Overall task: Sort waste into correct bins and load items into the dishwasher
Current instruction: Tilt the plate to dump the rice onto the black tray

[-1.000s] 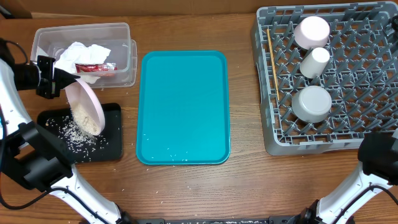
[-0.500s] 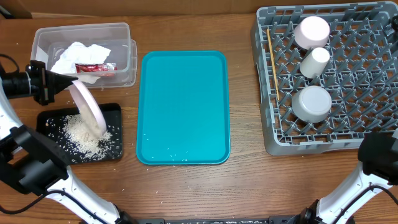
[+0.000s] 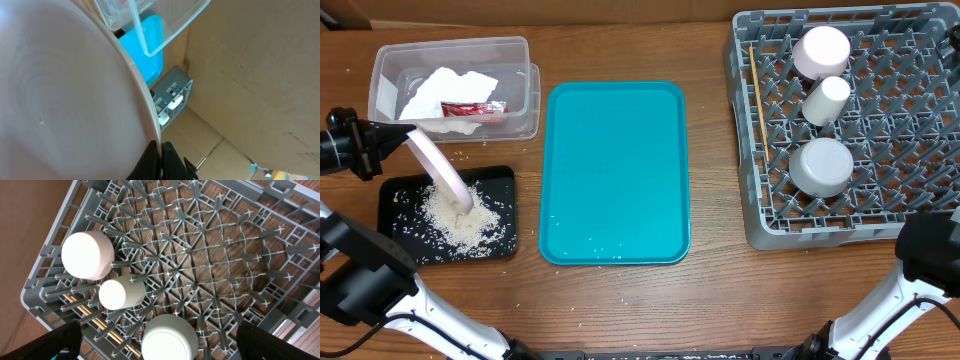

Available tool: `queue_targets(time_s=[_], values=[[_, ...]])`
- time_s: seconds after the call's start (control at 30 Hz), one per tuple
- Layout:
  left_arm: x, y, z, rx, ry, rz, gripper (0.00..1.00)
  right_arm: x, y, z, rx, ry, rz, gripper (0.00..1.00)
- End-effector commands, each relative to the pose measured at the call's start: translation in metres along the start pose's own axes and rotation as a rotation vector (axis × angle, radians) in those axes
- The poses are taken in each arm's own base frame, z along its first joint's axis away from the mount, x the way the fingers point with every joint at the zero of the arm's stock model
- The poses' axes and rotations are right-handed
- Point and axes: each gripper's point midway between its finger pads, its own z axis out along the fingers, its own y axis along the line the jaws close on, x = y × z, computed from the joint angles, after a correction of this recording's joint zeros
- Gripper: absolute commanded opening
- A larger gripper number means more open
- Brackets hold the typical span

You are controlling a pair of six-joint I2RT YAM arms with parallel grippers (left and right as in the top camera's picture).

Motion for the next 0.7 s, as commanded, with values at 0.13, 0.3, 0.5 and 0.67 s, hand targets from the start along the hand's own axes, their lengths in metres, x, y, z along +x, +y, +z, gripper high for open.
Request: queue_targets(time_s=[0.13, 0.3, 0.5, 0.67], values=[[0.003, -0.018, -0.001, 0.105, 0.028, 0.078, 0.04, -0.003, 0.002, -0.007, -0.015, -0.020, 0.004, 1.00], [0.008, -0.027, -0.003, 0.190, 0.063, 0.100, 0.04, -0.003, 0.002, -0.007, -0.015, -0.020, 0.004, 1.00], [0.004, -0.017, 0.000, 0.149, 0.060, 0.065, 0.04, -0.003, 0.002, -0.007, -0.015, -0.020, 0.004, 1.00], [0.003, -0.011, 0.001, 0.105, 0.047, 0.045, 0.04, -0.003, 0.002, -0.007, -0.015, -0.020, 0.004, 1.00]])
